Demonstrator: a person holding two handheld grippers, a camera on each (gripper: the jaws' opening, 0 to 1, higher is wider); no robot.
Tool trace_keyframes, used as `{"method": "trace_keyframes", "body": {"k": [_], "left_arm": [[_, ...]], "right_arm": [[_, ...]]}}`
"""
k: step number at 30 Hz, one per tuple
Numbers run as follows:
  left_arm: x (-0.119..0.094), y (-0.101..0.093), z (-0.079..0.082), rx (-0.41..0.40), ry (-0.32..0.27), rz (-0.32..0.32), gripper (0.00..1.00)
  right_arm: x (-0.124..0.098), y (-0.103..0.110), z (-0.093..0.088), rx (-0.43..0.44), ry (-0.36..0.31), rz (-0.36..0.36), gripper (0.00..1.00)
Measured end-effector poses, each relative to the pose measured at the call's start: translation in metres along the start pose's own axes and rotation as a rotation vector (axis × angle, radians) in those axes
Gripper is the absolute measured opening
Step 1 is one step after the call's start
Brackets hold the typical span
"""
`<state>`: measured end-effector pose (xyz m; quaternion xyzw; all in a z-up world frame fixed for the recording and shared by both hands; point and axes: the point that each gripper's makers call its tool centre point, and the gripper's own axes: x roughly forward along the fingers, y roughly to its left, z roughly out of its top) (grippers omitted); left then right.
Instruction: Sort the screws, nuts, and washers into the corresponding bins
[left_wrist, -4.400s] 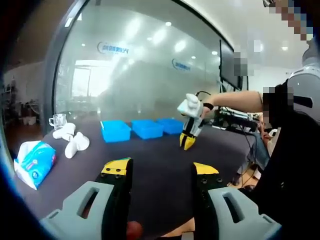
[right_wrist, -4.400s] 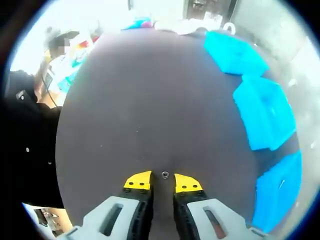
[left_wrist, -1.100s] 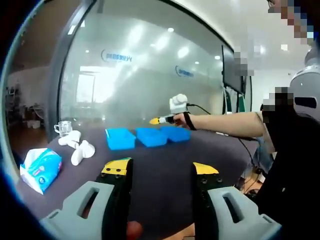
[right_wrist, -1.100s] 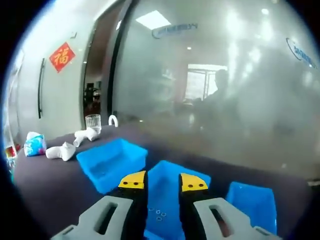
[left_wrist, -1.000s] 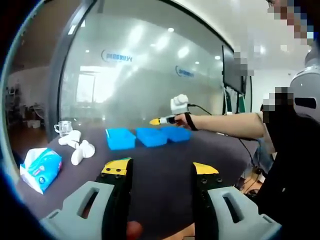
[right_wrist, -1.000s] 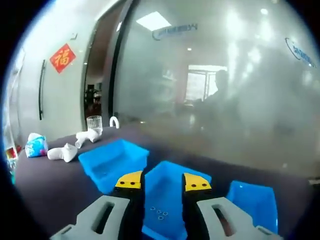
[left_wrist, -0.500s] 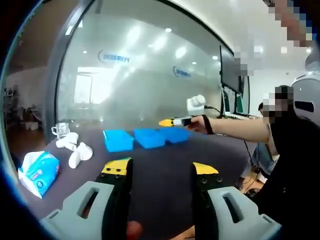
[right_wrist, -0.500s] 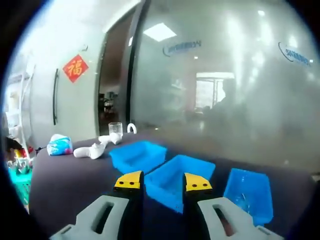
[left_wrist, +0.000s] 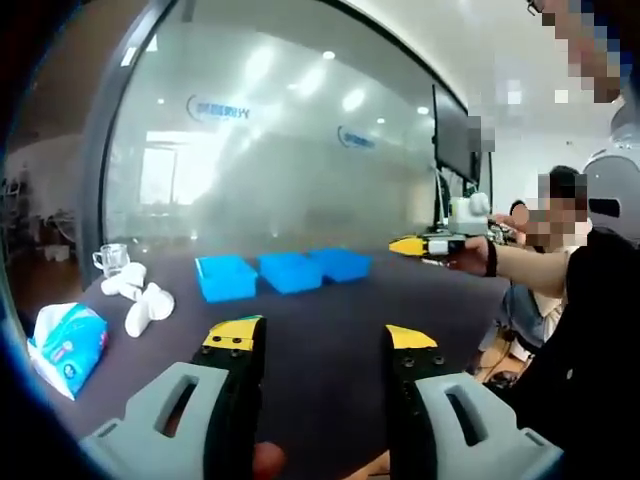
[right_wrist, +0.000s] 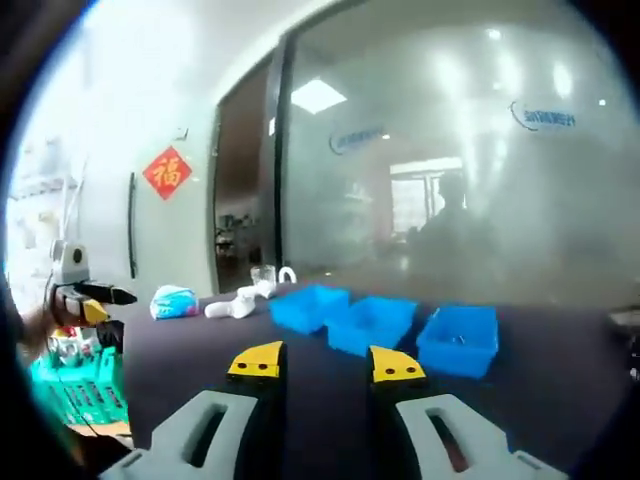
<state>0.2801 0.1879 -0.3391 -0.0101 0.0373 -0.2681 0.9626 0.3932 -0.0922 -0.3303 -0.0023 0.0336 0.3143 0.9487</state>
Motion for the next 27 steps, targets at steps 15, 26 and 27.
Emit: {"method": "trace_keyframes", "body": {"k": [15,26,27], "left_arm": [[0.0,0.006,0.0,-0.003,0.002,0.021,0.46],[-0.006,0.01,-0.003,-0.016,0.0,0.044,0.47],[-0.007,0.01,-0.003,-0.015,-0.001,0.045,0.47]], "right_arm": [[-0.109,-0.052,-0.014,0.042,-0.053,-0.191,0.39],[-0.124,-0.059,-0.022,0.053,-0.05,-0.233,0.41],[-0.124,-0.059,-0.021,0.052,-0.051,-0.233,0.41]]}}
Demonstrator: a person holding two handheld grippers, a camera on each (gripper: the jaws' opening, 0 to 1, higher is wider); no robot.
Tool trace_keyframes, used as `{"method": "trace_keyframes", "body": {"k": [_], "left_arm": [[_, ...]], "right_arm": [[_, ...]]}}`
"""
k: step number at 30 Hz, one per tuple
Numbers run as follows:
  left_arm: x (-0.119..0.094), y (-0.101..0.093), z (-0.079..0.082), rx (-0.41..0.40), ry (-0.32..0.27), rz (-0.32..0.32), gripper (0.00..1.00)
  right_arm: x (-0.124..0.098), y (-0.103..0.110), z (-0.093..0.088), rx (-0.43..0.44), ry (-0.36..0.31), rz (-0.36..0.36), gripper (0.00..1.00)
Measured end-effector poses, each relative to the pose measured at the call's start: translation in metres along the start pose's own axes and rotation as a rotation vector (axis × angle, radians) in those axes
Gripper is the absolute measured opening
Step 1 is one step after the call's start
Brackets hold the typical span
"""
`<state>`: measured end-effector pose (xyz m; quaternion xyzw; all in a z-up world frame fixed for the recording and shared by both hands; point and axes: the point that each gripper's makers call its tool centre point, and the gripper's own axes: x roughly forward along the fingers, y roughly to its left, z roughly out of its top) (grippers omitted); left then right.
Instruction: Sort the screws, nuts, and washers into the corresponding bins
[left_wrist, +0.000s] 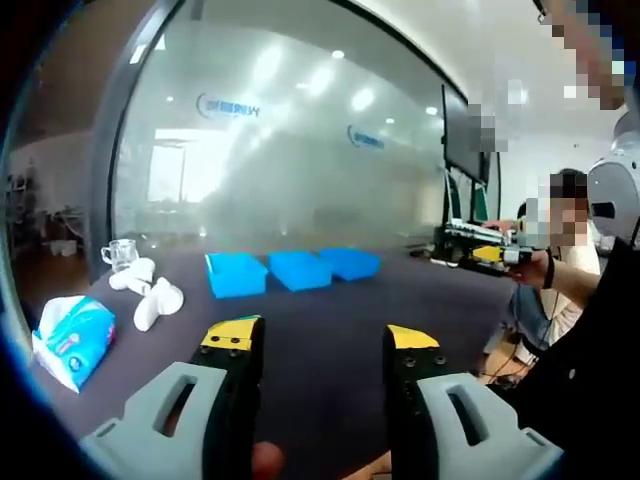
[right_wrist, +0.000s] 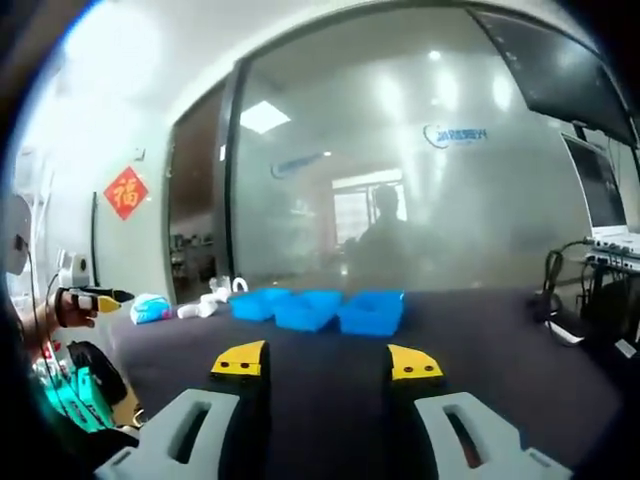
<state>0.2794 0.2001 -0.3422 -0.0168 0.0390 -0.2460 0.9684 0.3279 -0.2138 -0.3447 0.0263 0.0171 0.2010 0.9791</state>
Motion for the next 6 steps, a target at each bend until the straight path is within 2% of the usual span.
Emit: {"method": "trace_keyframes", "body": {"k": [6], "left_arm": [[-0.0031,0.0021,0.0005,-0.002,-0.003,0.008,0.47]], "right_arm": [[0.0004,0.0032,0.0013,-0.011,0.0,0.006,0.41]]}}
